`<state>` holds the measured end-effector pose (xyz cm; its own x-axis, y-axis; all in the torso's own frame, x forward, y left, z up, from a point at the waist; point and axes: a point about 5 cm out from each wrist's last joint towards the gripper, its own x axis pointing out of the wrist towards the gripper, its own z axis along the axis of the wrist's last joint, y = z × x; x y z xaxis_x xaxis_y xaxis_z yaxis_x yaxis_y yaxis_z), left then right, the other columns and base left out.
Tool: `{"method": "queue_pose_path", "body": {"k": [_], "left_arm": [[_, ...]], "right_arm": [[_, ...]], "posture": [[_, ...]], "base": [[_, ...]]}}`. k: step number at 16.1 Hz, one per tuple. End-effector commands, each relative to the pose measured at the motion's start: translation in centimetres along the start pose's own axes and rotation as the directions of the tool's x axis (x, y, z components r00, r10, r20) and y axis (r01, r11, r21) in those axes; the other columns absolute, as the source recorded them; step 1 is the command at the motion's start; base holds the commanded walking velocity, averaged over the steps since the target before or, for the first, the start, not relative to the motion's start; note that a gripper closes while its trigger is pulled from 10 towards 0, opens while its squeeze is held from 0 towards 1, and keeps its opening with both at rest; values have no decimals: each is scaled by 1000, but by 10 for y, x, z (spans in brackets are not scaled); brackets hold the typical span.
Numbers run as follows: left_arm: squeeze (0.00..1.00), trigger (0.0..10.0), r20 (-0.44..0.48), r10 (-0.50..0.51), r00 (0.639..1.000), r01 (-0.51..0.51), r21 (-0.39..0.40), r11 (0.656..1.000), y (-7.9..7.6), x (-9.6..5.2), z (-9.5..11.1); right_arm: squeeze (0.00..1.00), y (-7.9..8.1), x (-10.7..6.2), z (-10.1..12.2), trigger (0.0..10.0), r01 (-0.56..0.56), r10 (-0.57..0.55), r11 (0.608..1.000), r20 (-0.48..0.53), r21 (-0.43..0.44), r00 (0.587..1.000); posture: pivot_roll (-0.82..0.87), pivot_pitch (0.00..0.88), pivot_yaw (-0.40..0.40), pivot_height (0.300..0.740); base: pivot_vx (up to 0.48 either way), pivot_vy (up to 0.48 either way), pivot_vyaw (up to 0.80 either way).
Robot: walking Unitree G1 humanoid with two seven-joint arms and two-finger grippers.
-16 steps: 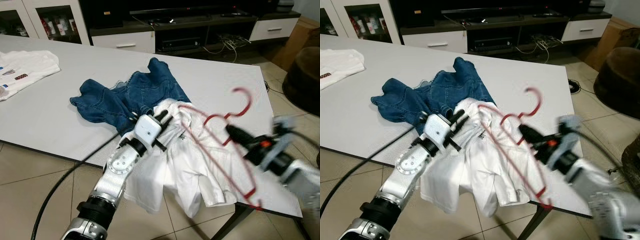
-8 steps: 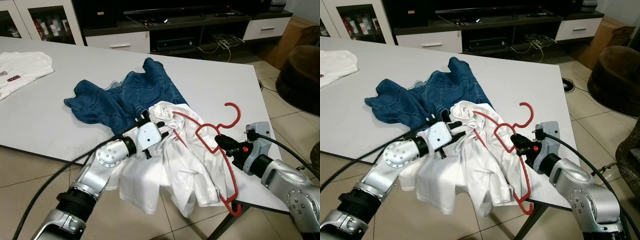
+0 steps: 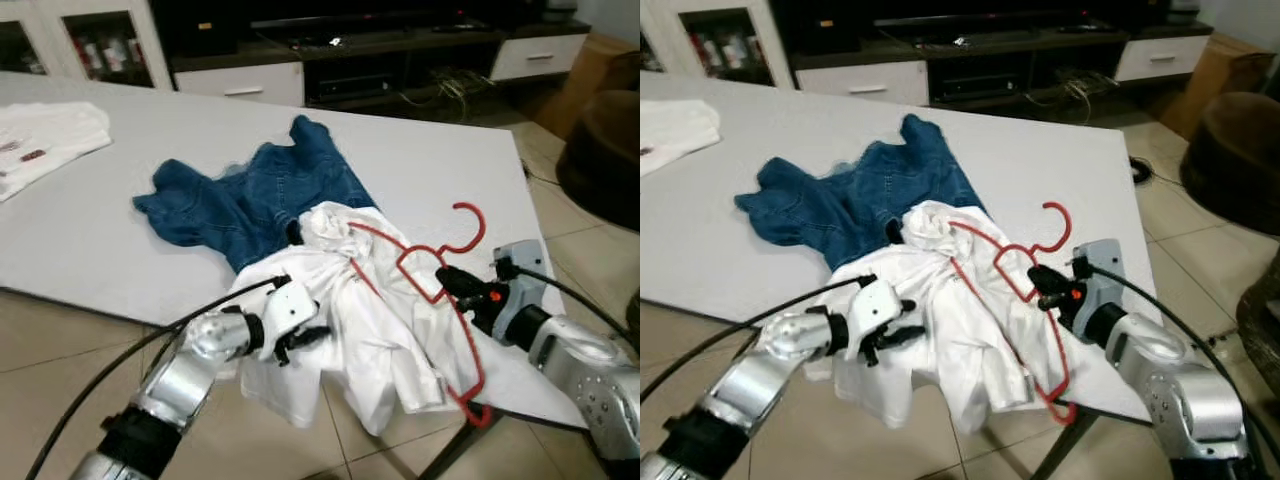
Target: Hang hanger
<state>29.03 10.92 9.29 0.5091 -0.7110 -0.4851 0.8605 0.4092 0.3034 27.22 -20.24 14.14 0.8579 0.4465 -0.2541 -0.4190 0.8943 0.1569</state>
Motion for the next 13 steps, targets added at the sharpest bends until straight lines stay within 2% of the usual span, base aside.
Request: {"method": "queue_pose_path", "body": {"k": [1, 4, 5, 7, 11, 13], "left_arm": [[0, 10000, -65, -43, 997, 40, -45, 998, -8, 5, -11], [0, 10000, -118, -97, 988, 85, -102, 991, -20, 14, -16], [0, 8314, -123, -81, 989, 65, -130, 989, -20, 18, -17], [0, 0, -125, -49, 991, 29, -158, 987, -18, 24, -17], [0, 0, -14, -43, 999, 37, -274, 961, -21, 33, -3], [0, 0, 42, -15, 999, 27, -285, 958, -22, 41, 1]], "right_arm": [[0, -7, -3, 1, 10000, 30, -30, 999, -4, -18, 1000], [0, -5, -4, 0, 10000, 23, -23, 999, 2, -24, 1000], [0, -4, -4, 0, 10000, 22, -22, 999, 2, -23, 1000], [0, -4, -4, 0, 10000, 22, -22, 999, 3, -24, 1000], [0, -5, -6, 4, 10000, 29, -29, 999, 16, -29, 999], [0, -5, -6, 8, 10000, 29, -28, 999, 31, -33, 999]], "posture": [[-15, 40, 24, 740], [-24, 36, 23, 740], [-26, 36, 22, 740], [-26, 36, 22, 740], [-33, 39, 23, 740], [-31, 39, 22, 740]], "base": [[0, 0, 0], [0, 0, 0], [0, 0, 0], [0, 0, 0], [0, 0, 0], [0, 0, 0]]}}
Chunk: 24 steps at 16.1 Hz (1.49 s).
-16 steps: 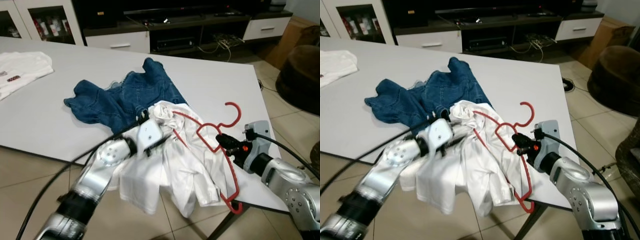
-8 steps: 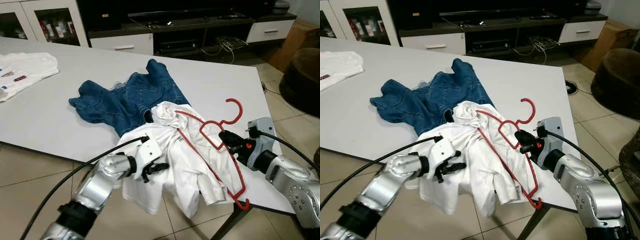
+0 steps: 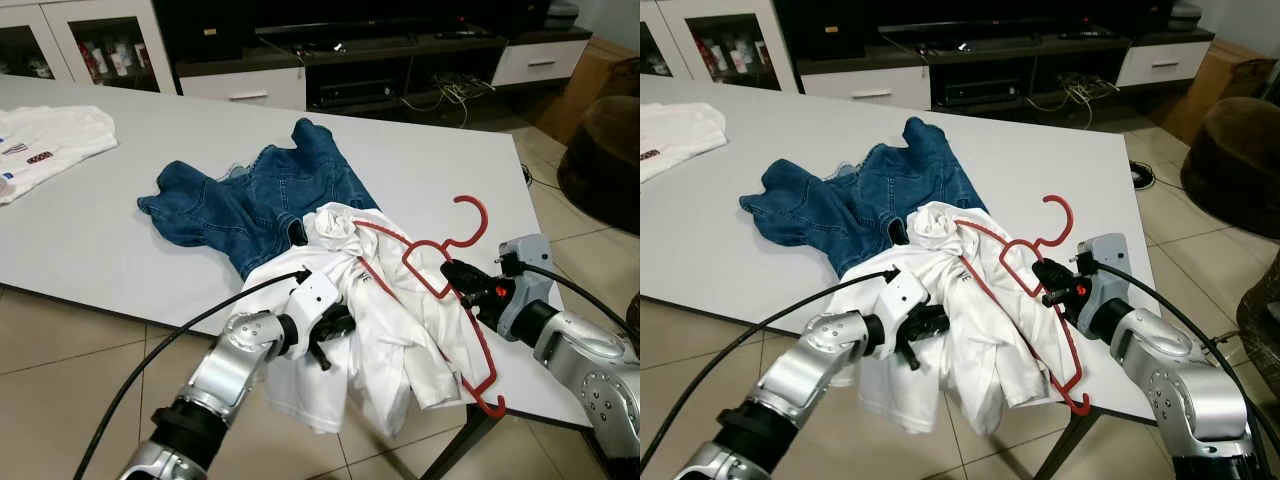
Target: Hang hanger
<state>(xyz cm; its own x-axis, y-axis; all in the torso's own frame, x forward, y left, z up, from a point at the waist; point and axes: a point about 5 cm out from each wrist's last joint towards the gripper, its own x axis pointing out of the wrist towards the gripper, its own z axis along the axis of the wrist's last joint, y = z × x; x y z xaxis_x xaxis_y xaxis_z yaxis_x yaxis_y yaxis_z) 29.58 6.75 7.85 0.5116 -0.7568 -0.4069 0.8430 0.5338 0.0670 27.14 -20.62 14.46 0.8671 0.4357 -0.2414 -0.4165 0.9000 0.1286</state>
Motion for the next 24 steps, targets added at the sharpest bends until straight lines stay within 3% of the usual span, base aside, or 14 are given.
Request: {"method": "queue_pose_path", "body": {"k": [1, 4, 8, 10, 12, 15, 17, 20, 22, 24], "left_arm": [[0, 0, -42, 6, 999, -6, -18, 1000, -3, 4, -11], [0, 0, 41, 72, 997, -71, -25, 997, -2, 14, 1], [0, 0, 140, 187, 972, -182, -48, 982, 6, 23, 16], [0, 0, 191, 221, 956, -214, -56, 975, 11, 23, 24], [0, 0, 225, 238, 945, -231, -59, 971, 13, 25, 30], [0, 0, 298, 237, 925, -245, -11, 970, 11, 31, 45], [0, 0, 320, 237, 917, -246, -14, 969, 9, 35, 51], [0, 0, 327, 250, 911, -266, 5, 964, 10, 36, 50], [0, 0, 323, 275, 906, -291, 1, 957, 16, 32, 47], [0, 0, 316, 276, 908, -293, 4, 956, 18, 32, 44]], "right_arm": [[0, -1, -3, 9, 10000, 9, -8, 1000, 29, -14, 1000], [0, 3, -10, 28, 10000, -39, 43, 998, 91, -50, 995], [0, 30, -55, 52, 10000, -281, 314, 942, 182, -186, 932], [0, 26, -70, 58, 10000, -290, 332, 929, 173, -230, 927], [0, 24, -81, 64, 10000, -301, 347, 923, 186, -239, 919], [0, 32, -92, 68, 10000, -359, 412, 895, 181, -265, 893], [0, 38, -102, 75, 10000, -422, 476, 875, 255, -239, 842], [0, 40, -111, 54, 10000, -456, 496, 840, 74, -292, 865], [0, 26, -119, 31, 10000, -427, 407, 848, -131, -316, 904], [0, 14, -122, 21, 10000, -390, 336, 857, -208, -337, 919]], "posture": [[-33, 39, 20, 740], [-38, 39, 19, 740], [-55, 42, 20, 740], [-63, 43, 22, 740], [-72, 43, 24, 740], [-74, 42, 24, 740], [-73, 41, 24, 740], [-75, 39, 27, 740], [-81, 40, 33, 740], [-80, 40, 35, 740]], "base": [[0, 0, 0], [0, 0, 0], [0, 0, 0], [0, 0, 0], [0, 0, 0], [0, 0, 0], [0, 0, 0], [0, 0, 0], [0, 0, 0], [0, 0, 0]]}}
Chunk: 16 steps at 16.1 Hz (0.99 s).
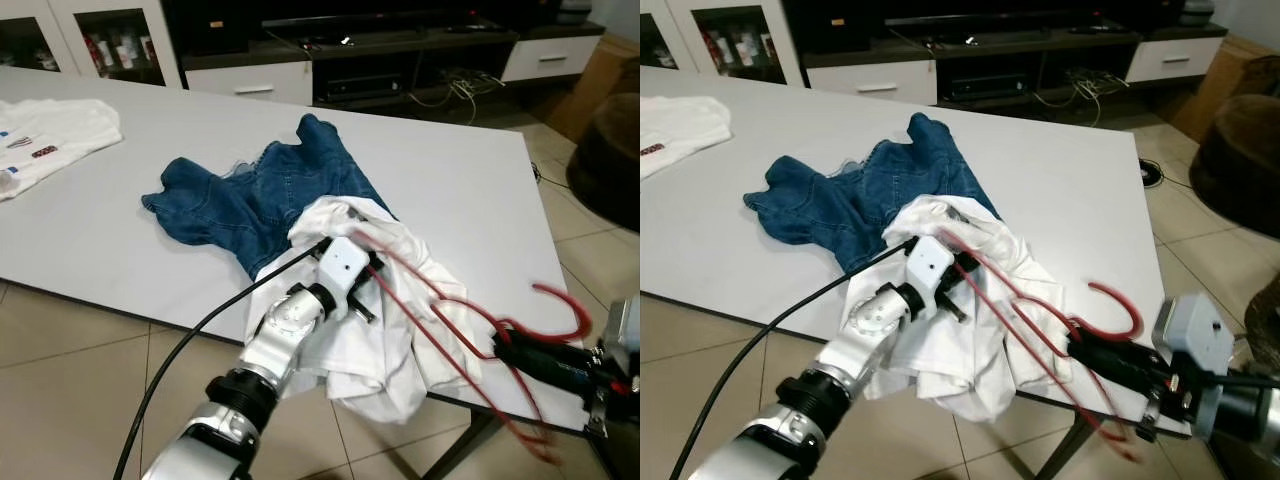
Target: Hang hanger
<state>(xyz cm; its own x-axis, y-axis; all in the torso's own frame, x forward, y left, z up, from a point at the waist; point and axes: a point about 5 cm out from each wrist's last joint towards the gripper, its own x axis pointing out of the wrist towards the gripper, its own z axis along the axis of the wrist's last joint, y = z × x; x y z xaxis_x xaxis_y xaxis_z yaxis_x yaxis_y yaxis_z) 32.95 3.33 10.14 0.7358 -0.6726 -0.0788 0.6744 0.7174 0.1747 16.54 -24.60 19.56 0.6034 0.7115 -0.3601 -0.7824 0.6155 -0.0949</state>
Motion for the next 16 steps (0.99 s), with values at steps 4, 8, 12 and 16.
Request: {"method": "queue_pose_path", "body": {"k": [4, 8, 12, 16], "left_arm": [[0, 0, 11, 4, 1000, -4, 46, 999, 4, 1, 4], [0, 0, 6, 25, 1000, -26, 52, 998, 10, -3, 1], [0, 0, 6, 20, 1000, -20, 62, 998, 10, -3, 1], [0, 0, 26, 17, 1000, -19, 70, 997, 9, 0, 6]], "right_arm": [[0, -36, -8, -1, 10000, 233, -234, 971, -10, -48, 972], [0, -36, -26, -2, 10000, 197, -204, 974, -54, -112, 977], [0, -26, -40, 1, 10000, 76, -100, 981, -128, -180, 987], [0, -29, -50, -1, 10000, 35, -85, 972, -210, -230, 974]], "posture": [[-78, 38, 39, 740], [-71, 40, 42, 740], [-81, 38, 48, 740], [-86, 31, 49, 740]], "base": [[0, 0, 0], [0, 0, 0], [0, 0, 0], [0, 0, 0]]}}
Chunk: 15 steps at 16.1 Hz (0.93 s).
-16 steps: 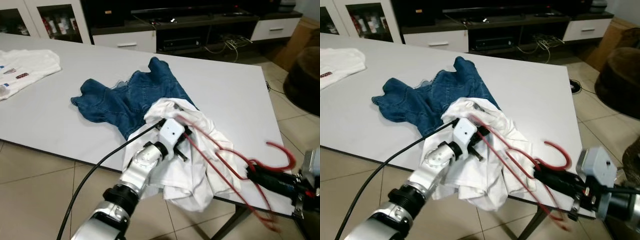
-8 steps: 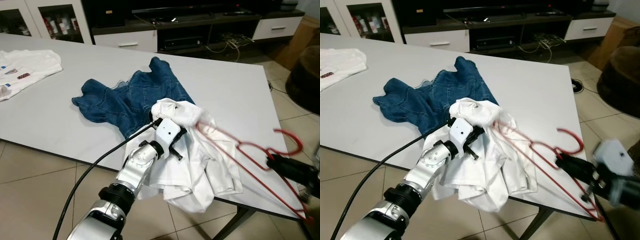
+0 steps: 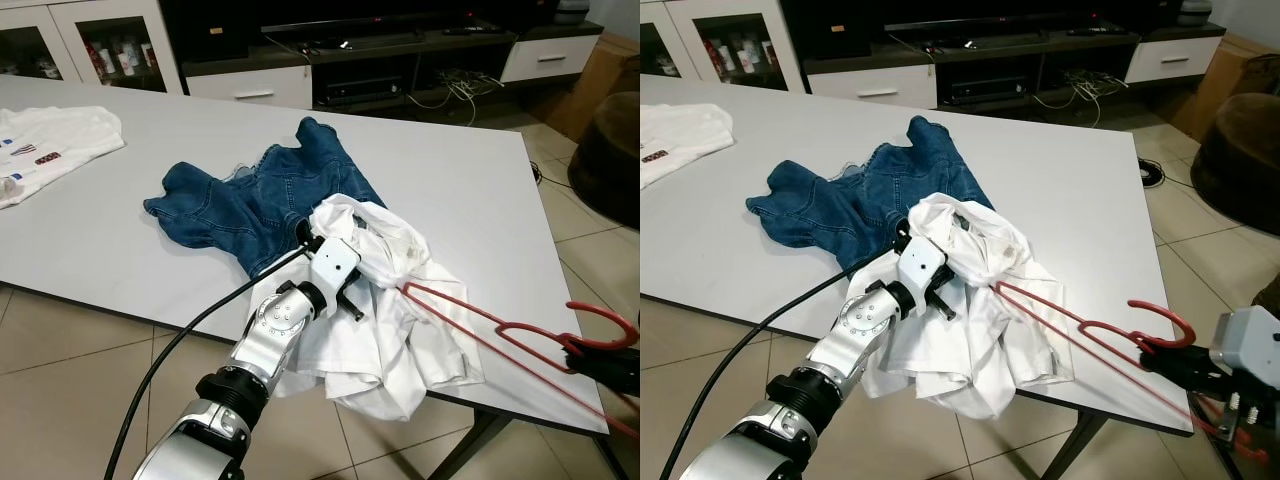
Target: Hang hanger
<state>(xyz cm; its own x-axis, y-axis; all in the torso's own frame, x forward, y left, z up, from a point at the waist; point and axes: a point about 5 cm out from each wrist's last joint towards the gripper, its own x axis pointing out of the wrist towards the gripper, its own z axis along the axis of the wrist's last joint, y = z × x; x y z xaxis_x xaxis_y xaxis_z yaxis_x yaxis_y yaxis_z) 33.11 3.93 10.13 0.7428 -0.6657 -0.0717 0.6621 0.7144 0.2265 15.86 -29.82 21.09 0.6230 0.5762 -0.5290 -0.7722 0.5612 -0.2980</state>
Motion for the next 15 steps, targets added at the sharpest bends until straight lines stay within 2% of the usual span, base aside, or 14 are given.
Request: {"method": "queue_pose_path", "body": {"k": [1, 5, 7, 8, 10, 12, 14, 15], "left_arm": [[0, 0, 38, 17, 999, -18, 17, 1000, 5, 4, 10], [0, 0, 90, 46, 995, -47, 5, 999, 7, 9, 21], [0, 0, 102, 35, 994, -36, 12, 999, 2, 16, 27], [0, 0, 99, 31, 995, -33, 13, 999, 0, 17, 27], [0, 0, 91, 45, 995, -45, -2, 999, 1, 16, 25], [0, 0, 89, 80, 993, -80, -7, 997, 6, 16, 24], [0, 0, 100, 124, 987, -123, -12, 992, 13, 16, 26], [0, 0, 111, 171, 979, -170, -20, 985, 20, 16, 30]], "right_arm": [[0, -5, -5, 7, 10000, 2, -2, 999, 11, -32, 1000], [0, -9, -3, 23, 10000, 29, -26, 999, 151, -15, 988], [0, -10, -1, 37, 10000, 46, -54, 998, 294, 33, 954], [0, -8, -2, 38, 10000, 34, -45, 999, 315, 40, 948], [0, -4, -3, 31, 10000, 25, -30, 999, 252, 24, 967], [0, 4, 0, 7, 10000, -30, 30, 1000, 43, -9, 999], [0, 7, 2, -1, 10000, -41, 41, 999, -6, -7, 999], [0, 7, 3, 2, 10000, -42, 42, 999, 13, -4, 999]], "posture": [[-83, 29, 47, 740], [-79, 28, 42, 740], [-77, 26, 42, 740], [-78, 24, 42, 740], [-87, 23, 48, 740], [-90, 24, 51, 740], [-87, 24, 51, 740], [-87, 24, 51, 740]], "base": [[0, 0, 0], [0, 0, 0], [0, 0, 0], [0, 0, 0], [0, 0, 0], [0, 0, 0], [0, 0, 0], [0, 0, 0]]}}
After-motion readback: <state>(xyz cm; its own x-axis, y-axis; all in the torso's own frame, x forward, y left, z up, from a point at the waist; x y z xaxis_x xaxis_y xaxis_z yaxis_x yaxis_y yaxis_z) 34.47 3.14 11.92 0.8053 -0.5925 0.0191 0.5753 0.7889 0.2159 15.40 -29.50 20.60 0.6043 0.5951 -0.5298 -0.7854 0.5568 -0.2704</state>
